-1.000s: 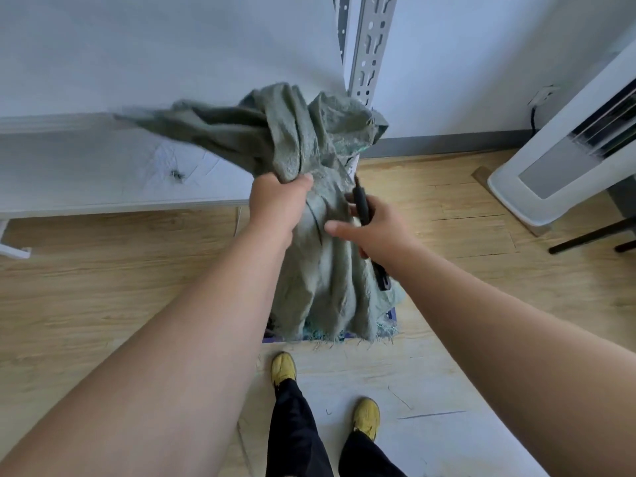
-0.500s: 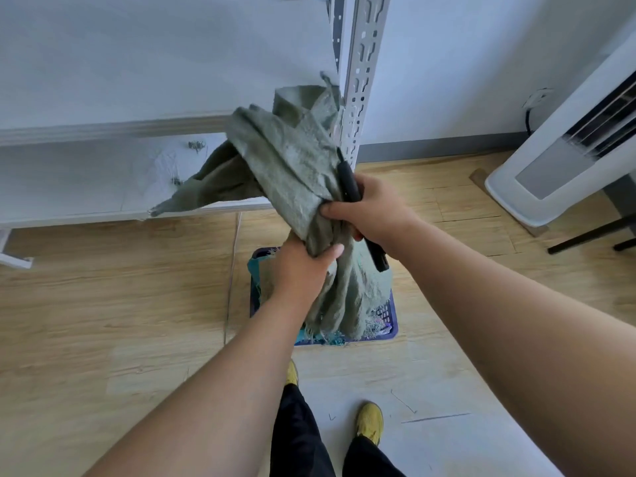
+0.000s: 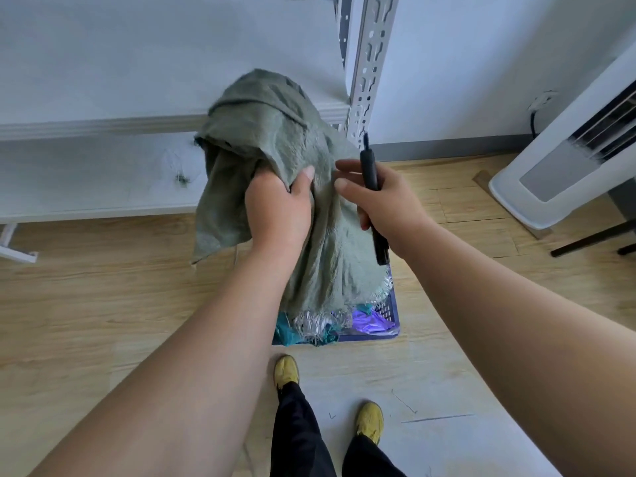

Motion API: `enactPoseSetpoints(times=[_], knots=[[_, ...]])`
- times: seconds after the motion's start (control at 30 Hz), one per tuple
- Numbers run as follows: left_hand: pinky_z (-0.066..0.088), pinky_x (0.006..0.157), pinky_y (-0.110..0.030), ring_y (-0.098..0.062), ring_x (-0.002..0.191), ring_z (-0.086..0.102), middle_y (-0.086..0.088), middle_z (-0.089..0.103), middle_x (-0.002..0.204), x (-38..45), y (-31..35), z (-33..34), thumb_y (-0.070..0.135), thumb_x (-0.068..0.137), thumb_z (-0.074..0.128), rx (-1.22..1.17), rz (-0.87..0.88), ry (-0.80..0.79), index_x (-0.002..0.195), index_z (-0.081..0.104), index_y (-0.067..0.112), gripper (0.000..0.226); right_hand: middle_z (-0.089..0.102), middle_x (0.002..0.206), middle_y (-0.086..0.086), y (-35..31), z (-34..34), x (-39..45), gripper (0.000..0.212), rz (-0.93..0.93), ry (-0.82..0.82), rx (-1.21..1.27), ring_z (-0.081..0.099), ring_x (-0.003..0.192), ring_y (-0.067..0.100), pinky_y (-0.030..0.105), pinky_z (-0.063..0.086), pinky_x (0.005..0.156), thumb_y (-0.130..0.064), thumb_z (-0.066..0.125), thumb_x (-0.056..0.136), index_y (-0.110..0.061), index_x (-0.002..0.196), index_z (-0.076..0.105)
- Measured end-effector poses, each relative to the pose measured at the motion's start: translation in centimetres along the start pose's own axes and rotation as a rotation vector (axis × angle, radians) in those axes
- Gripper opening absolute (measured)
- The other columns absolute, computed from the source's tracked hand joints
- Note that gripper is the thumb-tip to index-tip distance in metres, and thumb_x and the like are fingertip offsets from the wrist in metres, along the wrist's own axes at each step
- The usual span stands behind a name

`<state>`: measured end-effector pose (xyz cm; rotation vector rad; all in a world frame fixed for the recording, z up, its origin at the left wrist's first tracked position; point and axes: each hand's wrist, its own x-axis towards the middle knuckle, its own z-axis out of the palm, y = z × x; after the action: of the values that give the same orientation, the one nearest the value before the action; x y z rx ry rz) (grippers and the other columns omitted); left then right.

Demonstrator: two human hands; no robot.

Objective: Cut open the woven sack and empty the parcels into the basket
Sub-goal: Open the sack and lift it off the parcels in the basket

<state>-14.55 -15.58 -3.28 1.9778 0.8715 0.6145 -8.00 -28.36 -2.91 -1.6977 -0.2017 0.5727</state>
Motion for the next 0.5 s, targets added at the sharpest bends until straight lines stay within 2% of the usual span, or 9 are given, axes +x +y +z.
enactPoseSetpoints(times=[0.1,0.17,0.23,0.37,0.47,0.5], knots=[[0.048,0.087,-0.028,-0.025,0.099,0.064,-0.008,0.07,0.104,0.1,0.4,-0.5,0.034,0.088,0.065,0.023,0.035,-0.004,0.107,0.066,0.0,0.039,0.071,0.11,-0.006,0.0,0.0,0.2,0.029,0.0,-0.012,-0.006,0.044,0.043,0.01,0.022,0.043,0.045,-0.017,0.067,0.087,-0.019,0.116,0.064],[0.045,0.079,-0.021,-0.018,0.09,0.062,0.001,0.066,0.094,0.3,1.0,-1.0,0.031,0.089,0.065,-0.018,0.021,0.023,0.102,0.067,0.003,0.032,0.071,0.111,-0.006,0.2,0.0,0.4,0.029,0.006,-0.019,0.007,0.044,0.043,0.009,0.022,0.044,0.045,-0.017,0.068,0.087,-0.019,0.116,0.064],[0.042,0.075,-0.019,-0.013,0.082,0.059,0.003,0.063,0.087,0.6,1.5,-1.2,0.032,0.089,0.065,-0.048,0.009,0.034,0.096,0.067,0.008,0.025,0.071,0.109,-0.005,0.6,0.1,0.4,0.03,0.007,-0.018,0.008,0.044,0.041,0.008,0.022,0.044,0.045,-0.017,0.068,0.087,-0.019,0.117,0.064],[0.046,0.086,-0.024,-0.024,0.103,0.063,-0.007,0.069,0.111,0.6,0.5,-1.1,0.032,0.088,0.066,-0.001,-0.121,-0.065,0.11,0.066,0.005,0.035,0.071,0.109,-0.004,1.5,0.8,0.0,0.033,0.027,-0.047,-0.032,0.045,0.04,0.007,0.022,0.043,0.044,-0.02,0.071,0.086,-0.019,0.118,0.063],[0.04,0.078,-0.018,-0.011,0.089,0.058,0.004,0.066,0.098,0.6,1.4,-1.5,0.031,0.091,0.063,-0.066,-0.072,-0.071,0.107,0.067,0.011,0.026,0.067,0.088,-0.013,1.5,0.8,-0.2,0.037,0.0,0.048,-0.091,0.05,0.044,0.003,0.02,0.044,0.046,-0.028,0.074,0.082,-0.025,0.117,0.062],[0.041,0.079,-0.018,-0.011,0.091,0.058,0.005,0.065,0.098,0.5,1.6,-1.6,0.032,0.091,0.063,-0.068,-0.065,-0.097,0.108,0.067,0.011,0.027,0.066,0.089,-0.013,1.5,0.8,-0.1,0.04,-0.002,0.107,-0.096,0.052,0.047,0.004,0.02,0.045,0.047,-0.031,0.075,0.082,-0.026,0.118,0.061]])
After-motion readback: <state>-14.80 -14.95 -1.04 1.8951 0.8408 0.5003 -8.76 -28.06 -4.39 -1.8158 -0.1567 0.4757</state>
